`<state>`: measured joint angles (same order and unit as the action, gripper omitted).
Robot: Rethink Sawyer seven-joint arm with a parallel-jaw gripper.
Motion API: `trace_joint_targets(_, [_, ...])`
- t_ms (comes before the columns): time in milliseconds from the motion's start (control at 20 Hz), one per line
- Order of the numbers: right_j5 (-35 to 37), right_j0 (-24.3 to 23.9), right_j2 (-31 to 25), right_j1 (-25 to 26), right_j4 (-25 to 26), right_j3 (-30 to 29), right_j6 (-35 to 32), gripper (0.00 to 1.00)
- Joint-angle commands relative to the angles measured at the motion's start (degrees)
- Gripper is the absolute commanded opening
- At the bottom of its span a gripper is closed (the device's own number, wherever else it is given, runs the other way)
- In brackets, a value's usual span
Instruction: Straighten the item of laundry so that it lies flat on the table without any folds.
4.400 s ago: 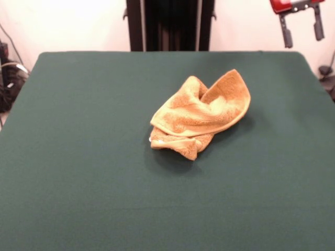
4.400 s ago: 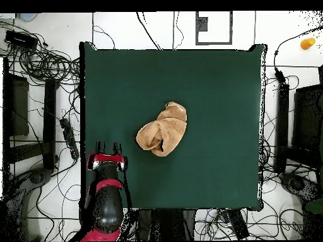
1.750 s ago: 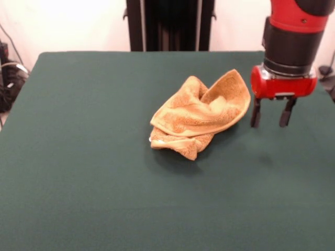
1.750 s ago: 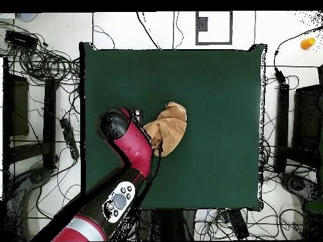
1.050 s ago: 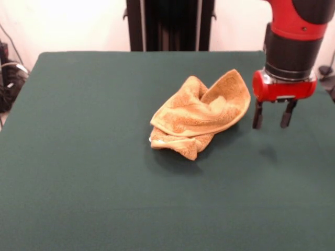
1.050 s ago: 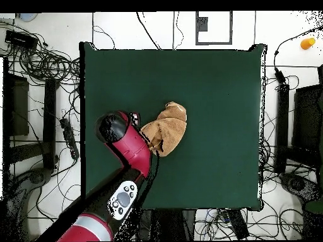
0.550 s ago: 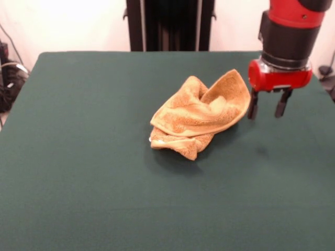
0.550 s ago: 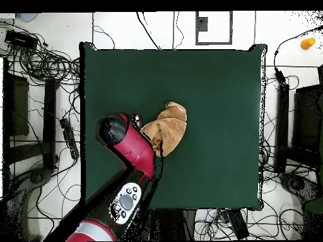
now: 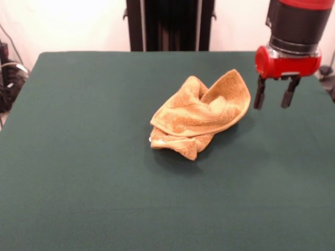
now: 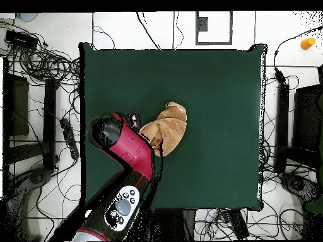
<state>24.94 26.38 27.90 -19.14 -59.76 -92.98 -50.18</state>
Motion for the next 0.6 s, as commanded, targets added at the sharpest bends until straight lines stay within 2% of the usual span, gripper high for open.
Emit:
trace_joint_targets(50, [-0.26, -0.4, -7.72, 1.06, 2.83, -3.48, -18.25, 1.0])
trace_joint_targets(450, [-1.59, -2.35, -8.67, 1.87, 3.52, -3.06, -16.13, 1.0])
trace_joint_targets(600, [-0.09, -3.75, -8.54, 2.39, 4.95, -0.92, -14.99, 1.0])
